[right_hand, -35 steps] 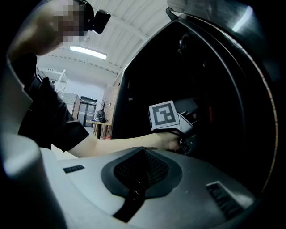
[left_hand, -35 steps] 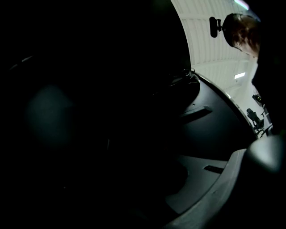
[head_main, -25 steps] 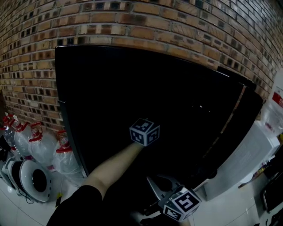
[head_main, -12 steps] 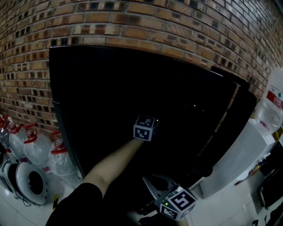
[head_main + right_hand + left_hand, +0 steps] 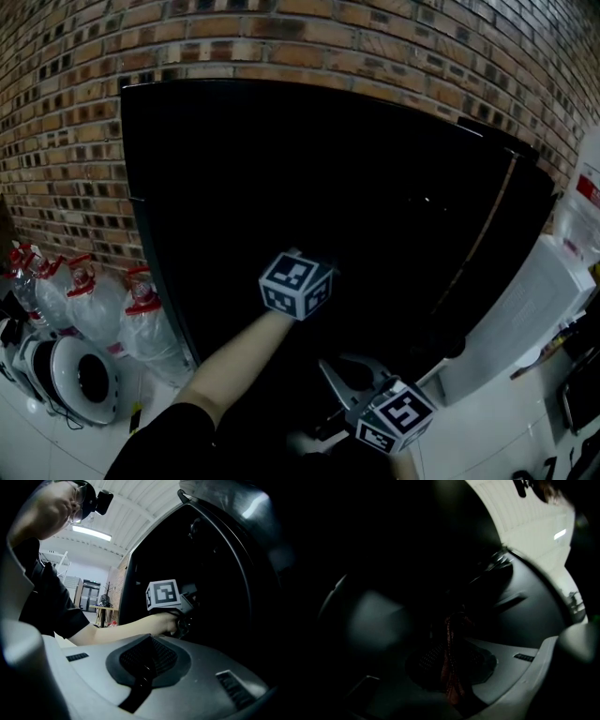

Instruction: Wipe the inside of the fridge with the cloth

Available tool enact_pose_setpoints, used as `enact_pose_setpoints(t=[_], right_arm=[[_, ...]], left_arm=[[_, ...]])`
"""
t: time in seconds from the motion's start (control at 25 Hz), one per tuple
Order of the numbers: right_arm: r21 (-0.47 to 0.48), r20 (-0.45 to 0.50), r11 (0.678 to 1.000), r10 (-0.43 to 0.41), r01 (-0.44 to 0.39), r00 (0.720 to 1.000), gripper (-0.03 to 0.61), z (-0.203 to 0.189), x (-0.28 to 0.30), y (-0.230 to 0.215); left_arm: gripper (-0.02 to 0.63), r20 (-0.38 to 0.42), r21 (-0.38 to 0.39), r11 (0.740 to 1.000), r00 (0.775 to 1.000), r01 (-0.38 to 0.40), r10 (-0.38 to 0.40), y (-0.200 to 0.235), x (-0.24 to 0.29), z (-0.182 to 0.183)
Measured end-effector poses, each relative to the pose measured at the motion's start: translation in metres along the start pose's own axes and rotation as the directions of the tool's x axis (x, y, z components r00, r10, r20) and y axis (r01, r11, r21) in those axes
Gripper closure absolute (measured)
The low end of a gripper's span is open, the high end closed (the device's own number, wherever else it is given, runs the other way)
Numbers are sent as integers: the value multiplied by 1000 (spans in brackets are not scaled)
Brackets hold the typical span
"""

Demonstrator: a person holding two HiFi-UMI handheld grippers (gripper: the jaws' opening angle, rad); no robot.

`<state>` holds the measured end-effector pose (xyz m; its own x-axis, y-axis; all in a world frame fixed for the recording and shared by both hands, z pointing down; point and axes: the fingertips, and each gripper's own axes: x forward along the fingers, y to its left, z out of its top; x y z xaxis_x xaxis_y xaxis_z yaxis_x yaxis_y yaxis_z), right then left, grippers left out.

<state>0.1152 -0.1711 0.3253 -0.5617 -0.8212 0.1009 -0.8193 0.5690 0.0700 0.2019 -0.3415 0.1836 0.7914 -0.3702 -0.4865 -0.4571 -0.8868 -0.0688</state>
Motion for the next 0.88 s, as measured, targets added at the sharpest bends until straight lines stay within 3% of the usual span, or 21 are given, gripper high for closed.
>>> enact_pose_setpoints(t=[0.08,0.12,0.24,0.4,0.52,0.56,0.6,0.76,0.88], right_arm=[[-2,-2,1000,13,-13,1000,575,-2,-1,3],[-4,-5,1000,22,-22,1000,575,-3,-2,5],[-10,-18,999,45,-45,999,575,-12,-7,12],[-7,-29,998,62,-62,998,575,-18,-12,18],[-9,-38,997,82,-83,996,575,-22,-13,23],[-7,-40,996,88,-88,995,575,-23,-13,24],[-5,-42,996,92,-92,995,575,-24,-14,24],[7,-39,995,95,-95,995,575,-27,-14,22],[13,-33,995,94,-94,995,575,-28,-15,18]], left_arm=[[565,16,-81,990,994,112,-111,-20,-18,6],[566,41,-145,974,984,176,-172,-29,-27,8],[565,125,-300,888,937,348,-325,-54,-54,7],[565,162,-382,805,891,454,-425,-79,-74,-7],[566,170,-447,728,848,520,-501,-100,-80,-20],[565,158,-453,719,841,527,-517,-106,-80,-26],[565,130,-441,731,843,521,-522,-111,-79,-33],[566,14,-276,855,892,438,-452,-115,-74,-52],[566,-2,-189,907,923,377,-384,-106,-68,-58]])
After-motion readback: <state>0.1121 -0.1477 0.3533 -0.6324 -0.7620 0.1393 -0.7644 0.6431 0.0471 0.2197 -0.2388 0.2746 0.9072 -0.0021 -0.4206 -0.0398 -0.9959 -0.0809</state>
